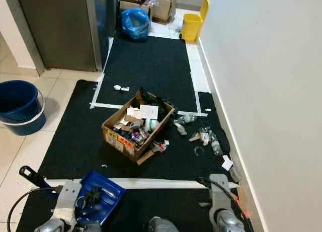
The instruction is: Sweep floor
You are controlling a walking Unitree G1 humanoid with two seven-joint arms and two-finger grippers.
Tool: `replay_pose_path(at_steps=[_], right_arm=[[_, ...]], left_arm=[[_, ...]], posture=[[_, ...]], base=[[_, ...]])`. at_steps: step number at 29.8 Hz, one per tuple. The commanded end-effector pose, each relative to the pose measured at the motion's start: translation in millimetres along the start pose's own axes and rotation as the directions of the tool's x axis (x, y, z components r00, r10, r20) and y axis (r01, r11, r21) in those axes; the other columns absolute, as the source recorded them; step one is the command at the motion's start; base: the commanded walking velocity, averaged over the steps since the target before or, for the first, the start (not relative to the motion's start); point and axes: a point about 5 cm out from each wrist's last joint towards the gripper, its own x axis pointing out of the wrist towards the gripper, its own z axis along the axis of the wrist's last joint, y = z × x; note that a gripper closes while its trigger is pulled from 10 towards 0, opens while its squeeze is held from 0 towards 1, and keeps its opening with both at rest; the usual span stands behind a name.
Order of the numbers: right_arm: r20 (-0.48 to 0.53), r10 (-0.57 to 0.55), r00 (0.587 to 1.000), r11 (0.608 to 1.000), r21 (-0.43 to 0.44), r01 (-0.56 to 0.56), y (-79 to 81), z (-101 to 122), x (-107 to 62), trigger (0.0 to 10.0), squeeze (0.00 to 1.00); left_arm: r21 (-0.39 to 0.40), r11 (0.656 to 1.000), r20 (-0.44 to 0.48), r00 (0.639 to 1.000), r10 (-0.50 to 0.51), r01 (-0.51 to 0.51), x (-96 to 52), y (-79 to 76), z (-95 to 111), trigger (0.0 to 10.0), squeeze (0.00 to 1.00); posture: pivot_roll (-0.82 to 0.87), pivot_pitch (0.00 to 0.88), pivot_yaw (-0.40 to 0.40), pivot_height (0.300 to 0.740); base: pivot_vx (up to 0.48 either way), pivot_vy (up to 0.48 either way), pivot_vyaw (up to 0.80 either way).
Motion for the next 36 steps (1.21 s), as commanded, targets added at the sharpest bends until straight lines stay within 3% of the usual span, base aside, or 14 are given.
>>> replay_pose_path(at_steps=[1, 15, 16, 19, 20, 25, 30, 34, 36], right_arm=[[-0.024, 0.023, 0.999, 0.998, -0.063, -0.024, 3.8, -0.5, 0.8, 10.0, 0.0], [-0.038, 0.018, 0.999, 0.996, -0.088, -0.021, 4.0, 1.0, 1.7, 10.0, 0.0], [-0.031, 0.02, 0.999, 0.996, -0.083, -0.022, 3.8, 1.6, 1.7, 0.0, 0.0], [-0.029, 0.017, 0.999, 0.997, -0.079, -0.02, 3.0, 1.8, 1.6, 0.3, 0.0], [-0.039, -0.002, 0.999, 0.996, -0.086, -0.001, 1.0, 0.5, 1.3, 10.0, 0.0], [-0.046, -0.03, 0.998, 0.996, -0.079, 0.027, -3.7, 0.6, 1.0, 10.0, 0.0], [-0.05, -0.057, 0.997, 0.997, -0.061, 0.054, -3.2, 0.1, 1.2, 10.0, 0.0], [-0.045, -0.064, 0.997, 0.998, -0.029, 0.063, 0.1, -0.7, 1.5, 10.0, 0.0], [-0.056, -0.067, 0.996, 0.997, -0.029, 0.066, 1.3, -4.1, 0.9, 10.0, 0.0]], left_arm=[[0.019, 0.996, -0.072, 0.994, -0.081, 0.082, 2.1, -23.4, -14.4, 10.0, 0.0], [0.045, 0.992, -0.088, 0.99, -0.112, 0.117, 3.6, -32.3, -15.4, 10.0, 0.0], [0.042, 0.992, -0.089, 0.99, -0.113, 0.117, 3.4, -32.7, -16.2, 10.0, 0.0], [0.034, 0.993, -0.093, 0.989, -0.113, 0.117, 2.9, -33.1, -18.2, 10.0, 0.0], [0.032, 0.993, -0.094, 0.989, -0.113, 0.117, 2.7, -33.2, -19.0, 10.0, 0.0], [0.034, 0.993, -0.1, 0.989, -0.112, 0.116, 1.9, -32.7, -21.1, 10.0, 0.0], [0.023, 0.997, -0.127, 0.989, -0.073, 0.077, -2.1, -19.0, -27.4, 10.0, 0.0], [-0.064, 0.997, -0.106, 0.993, -0.041, 0.034, -3.0, -9.3, -24.1, 10.0, 0.0], [-0.143, 0.99, -0.089, 0.996, -0.017, 0.004, -3.0, -4.2, -20.9, 10.0, 0.0]], posture=[[0.24, 0.012, -0.119, 0.74], [0.25, 0.015, -0.127, 0.74], [0.25, 0.015, -0.127, 0.74], [0.24, 0.018, -0.128, 0.74], [0.24, 0.023, -0.124, 0.74], [0.23, 0.029, -0.105, 0.74], [0.22, 0.019, -0.089, 0.74], [0.2, 0.005, -0.071, 0.74], [0.19, 0.0, -0.072, 0.74]], base=[[0.0, 0.0, 0.0], [0.0, 0.0, 0.0], [0.0, 0.0, 0.0], [0.0, 0.0, 0.0], [0.0, 0.0, 0.0], [0.0, 0.0, 0.0], [0.0, 0.0, 0.0], [0.0, 0.0, 0.0], [0.0, 0.0, 0.0]])
